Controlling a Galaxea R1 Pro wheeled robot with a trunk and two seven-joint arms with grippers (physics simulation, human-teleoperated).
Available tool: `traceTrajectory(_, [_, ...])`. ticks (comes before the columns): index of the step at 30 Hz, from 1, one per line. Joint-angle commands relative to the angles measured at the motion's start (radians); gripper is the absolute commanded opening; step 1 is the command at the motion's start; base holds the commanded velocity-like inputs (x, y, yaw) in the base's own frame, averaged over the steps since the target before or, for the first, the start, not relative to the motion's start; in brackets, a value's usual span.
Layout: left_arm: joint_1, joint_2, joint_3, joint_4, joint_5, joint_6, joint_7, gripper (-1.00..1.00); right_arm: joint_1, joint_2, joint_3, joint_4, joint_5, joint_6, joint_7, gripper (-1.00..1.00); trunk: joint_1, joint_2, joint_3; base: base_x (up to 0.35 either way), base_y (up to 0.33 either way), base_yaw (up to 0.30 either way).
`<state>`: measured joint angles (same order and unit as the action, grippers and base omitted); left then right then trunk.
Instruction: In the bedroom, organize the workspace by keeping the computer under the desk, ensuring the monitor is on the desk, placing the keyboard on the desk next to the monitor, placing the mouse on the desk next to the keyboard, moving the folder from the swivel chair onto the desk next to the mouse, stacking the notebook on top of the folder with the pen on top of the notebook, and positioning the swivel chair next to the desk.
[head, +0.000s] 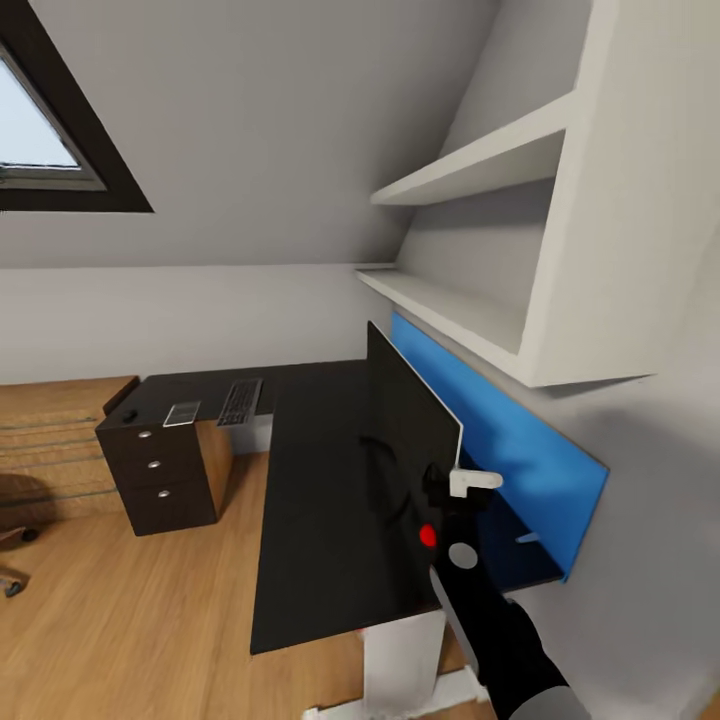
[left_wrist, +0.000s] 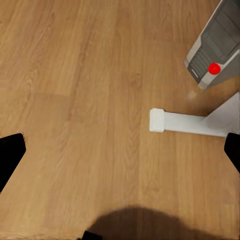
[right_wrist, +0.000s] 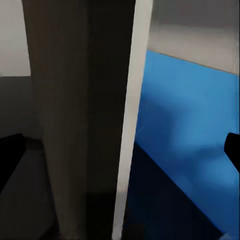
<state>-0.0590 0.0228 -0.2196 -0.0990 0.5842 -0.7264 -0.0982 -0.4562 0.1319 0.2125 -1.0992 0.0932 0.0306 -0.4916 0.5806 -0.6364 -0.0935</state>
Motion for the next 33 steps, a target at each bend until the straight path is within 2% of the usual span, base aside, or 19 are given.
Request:
traceTrajectory(1, [-0.001,0.000,-0.003,0.000,0.011,-0.002,-0.009,1.00,-0.001,0.000,0.003,0.001,0.008,0.003,-0.005,1.00,0.000,-0.002,-0.002,-0.312,0.000,0.000])
traceTrajectory(15, [-0.001,0.000,-0.003,0.002,0.011,-0.001,-0.009,1.00,-0.001,0.000,0.008,0.003,0.008,0.003,-0.005,1.00,0.000,-0.002,-0.002,-0.300,0.000,0.000])
traceTrajectory(29, [-0.001,0.000,-0.003,0.000,0.011,-0.001,-0.009,1.00,-0.001,0.002,0.019,0.008,0.008,0.002,-0.005,1.00,0.000,-0.002,-0.002,-0.043,-0.002,0.000])
traceTrajectory(33, [-0.001,0.000,-0.003,0.000,0.011,-0.001,-0.009,1.00,-0.001,0.002,0.019,0.009,0.008,0.002,0.024,1.00,0.000,-0.002,-0.002,-0.001,-0.155,0.000])
